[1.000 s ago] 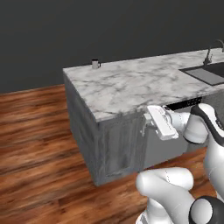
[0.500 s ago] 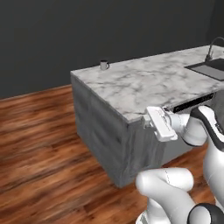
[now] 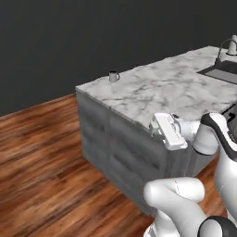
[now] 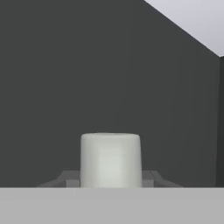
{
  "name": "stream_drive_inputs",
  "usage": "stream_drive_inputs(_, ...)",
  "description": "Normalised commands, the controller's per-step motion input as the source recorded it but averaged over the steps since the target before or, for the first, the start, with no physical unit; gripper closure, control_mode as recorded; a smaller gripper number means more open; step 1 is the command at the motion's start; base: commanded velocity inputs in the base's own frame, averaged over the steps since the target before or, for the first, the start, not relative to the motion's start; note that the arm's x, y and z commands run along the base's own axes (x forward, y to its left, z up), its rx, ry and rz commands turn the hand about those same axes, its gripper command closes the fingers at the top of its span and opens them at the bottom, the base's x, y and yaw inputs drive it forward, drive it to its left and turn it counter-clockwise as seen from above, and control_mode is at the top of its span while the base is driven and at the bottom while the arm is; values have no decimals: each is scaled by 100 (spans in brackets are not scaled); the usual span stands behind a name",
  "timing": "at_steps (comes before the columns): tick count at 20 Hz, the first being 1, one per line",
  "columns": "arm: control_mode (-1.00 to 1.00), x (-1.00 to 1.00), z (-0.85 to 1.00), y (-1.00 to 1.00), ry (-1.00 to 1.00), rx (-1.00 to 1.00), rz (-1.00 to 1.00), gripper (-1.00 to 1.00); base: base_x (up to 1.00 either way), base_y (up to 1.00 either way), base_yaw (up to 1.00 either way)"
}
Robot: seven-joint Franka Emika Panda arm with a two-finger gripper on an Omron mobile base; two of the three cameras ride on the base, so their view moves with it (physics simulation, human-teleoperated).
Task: Pick up the marshmallow and place it in the cup of hot chocolate on the dining counter.
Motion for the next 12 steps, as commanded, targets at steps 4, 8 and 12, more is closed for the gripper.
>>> stream_drive_inputs(4, 100, 0, 0, 0, 0, 0, 0, 100, 87, 100, -37)
stream_drive_inputs(8, 100, 0, 0, 0, 0, 0, 0, 100, 90, 100, -40)
stream_drive_inputs(12, 100, 0, 0, 0, 0, 0, 0, 100, 92, 100, -41)
